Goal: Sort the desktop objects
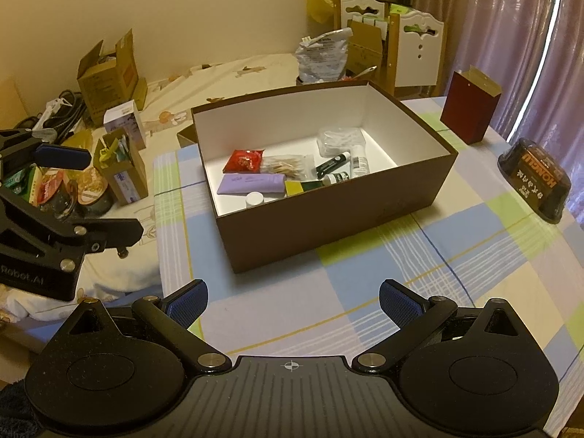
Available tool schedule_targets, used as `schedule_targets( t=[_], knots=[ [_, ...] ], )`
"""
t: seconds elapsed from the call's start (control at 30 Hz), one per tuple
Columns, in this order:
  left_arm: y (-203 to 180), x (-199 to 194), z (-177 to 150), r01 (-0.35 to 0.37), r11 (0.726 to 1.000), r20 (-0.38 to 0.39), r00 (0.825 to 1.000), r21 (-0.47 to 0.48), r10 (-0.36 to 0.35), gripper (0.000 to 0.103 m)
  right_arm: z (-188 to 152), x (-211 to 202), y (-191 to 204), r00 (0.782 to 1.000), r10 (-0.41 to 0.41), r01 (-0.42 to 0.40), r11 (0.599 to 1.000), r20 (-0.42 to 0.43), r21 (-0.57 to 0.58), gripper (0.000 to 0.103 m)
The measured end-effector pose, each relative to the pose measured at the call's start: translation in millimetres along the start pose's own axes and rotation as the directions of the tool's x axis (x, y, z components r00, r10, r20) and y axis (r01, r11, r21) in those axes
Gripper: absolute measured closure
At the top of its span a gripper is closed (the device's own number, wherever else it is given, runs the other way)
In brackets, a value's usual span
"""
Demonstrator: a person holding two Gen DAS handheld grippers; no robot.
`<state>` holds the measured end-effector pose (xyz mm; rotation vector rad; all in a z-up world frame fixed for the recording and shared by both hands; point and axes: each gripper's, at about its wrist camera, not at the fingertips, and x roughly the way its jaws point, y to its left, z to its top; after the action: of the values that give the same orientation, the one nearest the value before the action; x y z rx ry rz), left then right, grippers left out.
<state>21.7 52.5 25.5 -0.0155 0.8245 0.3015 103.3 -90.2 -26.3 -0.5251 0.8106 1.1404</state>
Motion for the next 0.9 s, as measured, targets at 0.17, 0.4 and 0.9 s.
schedule_targets(
  t=[0.17,0.4,0.9],
  knots=[
    [-2.6,-1.9,-2.9,-0.002,1.0,0.011,1.0,0.0,0.002,0.003,-1.6,-1.0,-1.0,1.0,-0.001,0.001,1.0,0.001,0.005,0.001],
    [-5.6,-7.5,-3.9,-0.018,1.0,0.039,0.999,0.01,0.017,0.003,-3.6,-2.1,-3.4,1.0,0.0,0.0,1.0,0.002,0.009,0.001],
    [-10.5,-9.4,-5.0,-0.029,1.0,0.024,0.999,-0.004,0.029,0.003,-3.1,-3.2,-3.1,1.0,0.005,-0.005,1.0,0.011,0.007,0.001]
  ],
)
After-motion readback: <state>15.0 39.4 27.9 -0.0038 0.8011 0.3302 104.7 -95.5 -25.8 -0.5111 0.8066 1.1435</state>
